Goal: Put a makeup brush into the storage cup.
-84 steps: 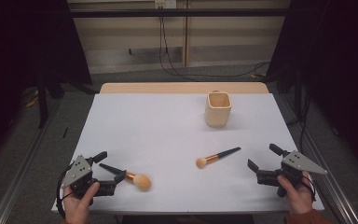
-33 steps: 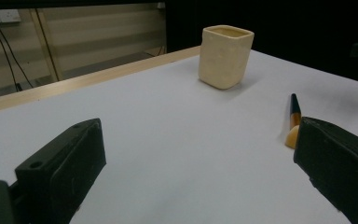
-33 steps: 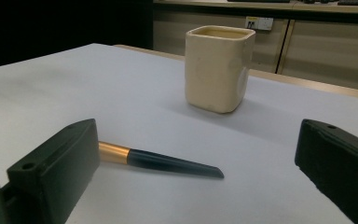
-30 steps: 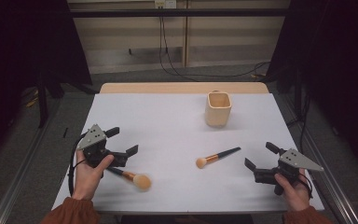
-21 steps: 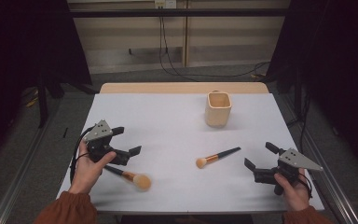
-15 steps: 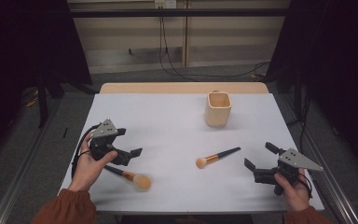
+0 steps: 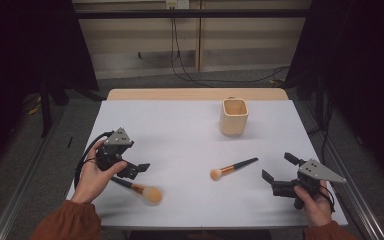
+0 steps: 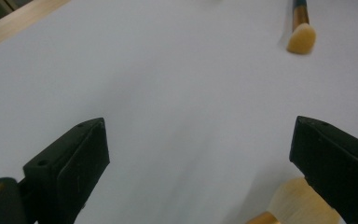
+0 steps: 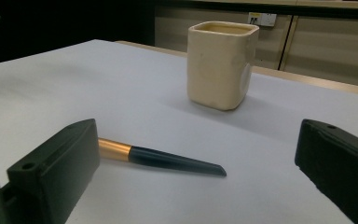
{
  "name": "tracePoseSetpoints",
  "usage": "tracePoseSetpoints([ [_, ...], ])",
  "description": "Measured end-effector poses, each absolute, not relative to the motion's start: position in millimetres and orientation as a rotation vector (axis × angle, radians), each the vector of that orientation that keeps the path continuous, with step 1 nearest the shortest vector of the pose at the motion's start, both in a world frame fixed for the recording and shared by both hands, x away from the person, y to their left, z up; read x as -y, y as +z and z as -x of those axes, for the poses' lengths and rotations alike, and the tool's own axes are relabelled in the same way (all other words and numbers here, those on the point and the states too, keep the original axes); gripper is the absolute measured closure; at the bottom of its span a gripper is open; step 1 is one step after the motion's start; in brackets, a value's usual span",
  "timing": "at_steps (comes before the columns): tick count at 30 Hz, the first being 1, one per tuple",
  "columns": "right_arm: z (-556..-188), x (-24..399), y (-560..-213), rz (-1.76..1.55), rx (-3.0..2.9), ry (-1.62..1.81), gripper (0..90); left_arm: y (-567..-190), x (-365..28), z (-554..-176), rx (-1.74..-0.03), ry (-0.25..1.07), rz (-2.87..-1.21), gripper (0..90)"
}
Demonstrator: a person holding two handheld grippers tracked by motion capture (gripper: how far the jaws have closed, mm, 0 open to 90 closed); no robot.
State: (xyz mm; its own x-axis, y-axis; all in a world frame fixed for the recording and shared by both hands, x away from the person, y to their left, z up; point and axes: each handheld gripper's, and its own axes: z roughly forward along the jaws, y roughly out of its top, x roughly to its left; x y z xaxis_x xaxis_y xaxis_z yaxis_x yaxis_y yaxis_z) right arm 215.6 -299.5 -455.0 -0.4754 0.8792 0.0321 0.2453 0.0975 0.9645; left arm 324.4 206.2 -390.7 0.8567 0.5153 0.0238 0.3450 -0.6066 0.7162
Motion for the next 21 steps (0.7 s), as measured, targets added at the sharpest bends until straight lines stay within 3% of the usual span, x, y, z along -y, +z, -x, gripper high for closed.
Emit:
tracePoseSetpoints([
  [21,-216,299,-455,-1.1,-1.802,1.392,0.0,-407,-200,-324,-0.433,0.002,-2.666,5.2],
])
